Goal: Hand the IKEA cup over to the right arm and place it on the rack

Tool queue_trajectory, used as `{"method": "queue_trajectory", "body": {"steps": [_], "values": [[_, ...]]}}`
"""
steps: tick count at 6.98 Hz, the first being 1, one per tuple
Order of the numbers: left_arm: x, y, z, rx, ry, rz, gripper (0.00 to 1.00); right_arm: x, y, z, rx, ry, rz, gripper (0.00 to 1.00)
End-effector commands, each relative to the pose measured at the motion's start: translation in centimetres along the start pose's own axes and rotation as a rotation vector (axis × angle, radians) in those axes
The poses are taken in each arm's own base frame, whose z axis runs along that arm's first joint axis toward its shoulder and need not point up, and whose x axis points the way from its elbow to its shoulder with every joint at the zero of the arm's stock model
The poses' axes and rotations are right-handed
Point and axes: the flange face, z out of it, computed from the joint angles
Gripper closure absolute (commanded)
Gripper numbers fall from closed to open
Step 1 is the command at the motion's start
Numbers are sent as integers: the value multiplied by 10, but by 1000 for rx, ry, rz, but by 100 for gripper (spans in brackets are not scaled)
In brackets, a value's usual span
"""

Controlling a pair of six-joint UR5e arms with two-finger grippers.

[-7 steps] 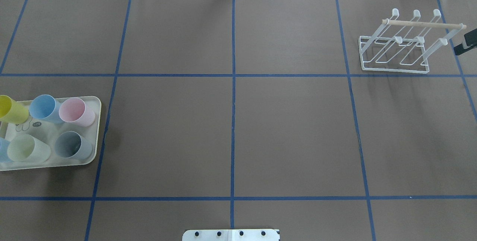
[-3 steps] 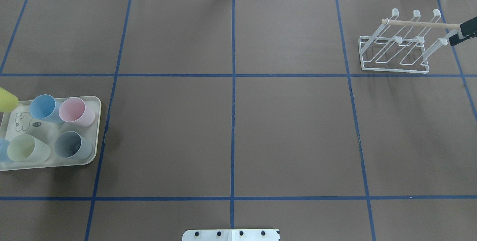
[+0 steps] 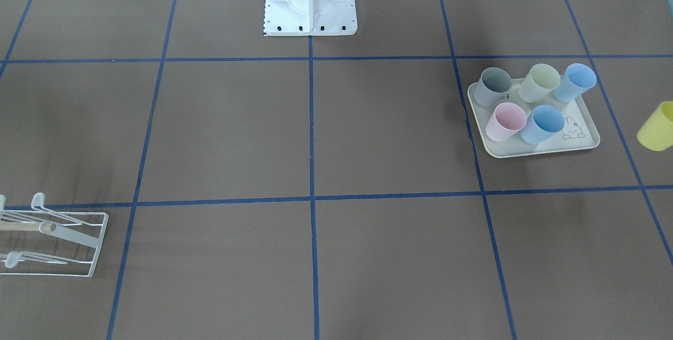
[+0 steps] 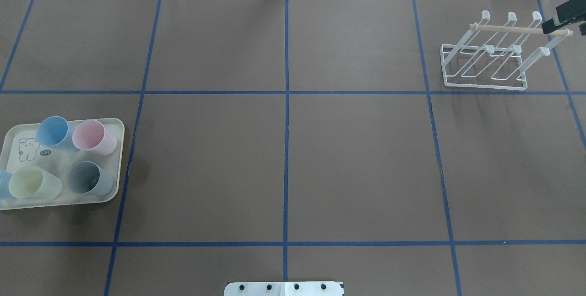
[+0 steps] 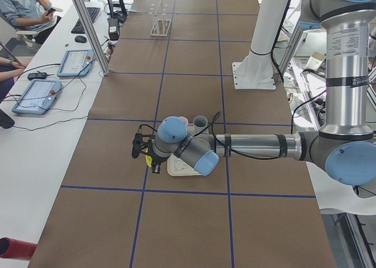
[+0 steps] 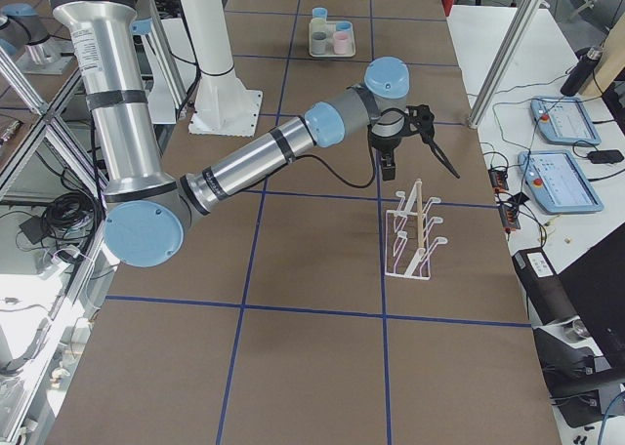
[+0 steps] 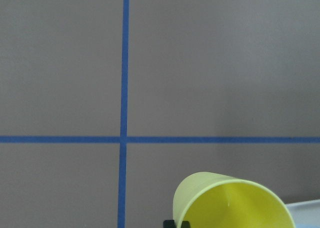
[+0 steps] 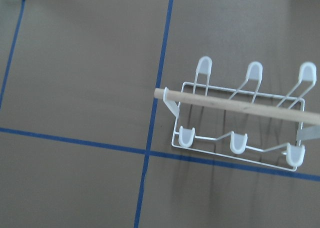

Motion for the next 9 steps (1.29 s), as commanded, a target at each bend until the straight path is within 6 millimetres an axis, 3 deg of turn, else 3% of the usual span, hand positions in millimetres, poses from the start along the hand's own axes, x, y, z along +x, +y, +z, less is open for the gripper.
{"method": "queue_trajectory", "body": {"steps": [1,2,3,4,5,7,8,9], "values": [[20,-56,-21,147,-95,-82,100,-43,-28,2,88,109,-64,0],[40,-74,-21,183,-89,-129,100,-79,-44,2,133,121,-33,0],[74,-81,-11,180,-53,-149,100,-111,-47,7,167,105,77,0],[120,-80,-1,167,8,-258,100,-155,-51,9,195,33,172,0],[170,-78,-3,169,70,-342,100,-176,-48,11,224,-38,242,0],[267,-50,-13,121,220,-501,100,-218,-35,20,282,-195,387,0],[304,-40,-22,92,324,-617,100,-244,-22,33,310,-272,414,0],[335,-30,-22,64,436,-734,100,-254,-11,38,329,-339,404,0]]}}
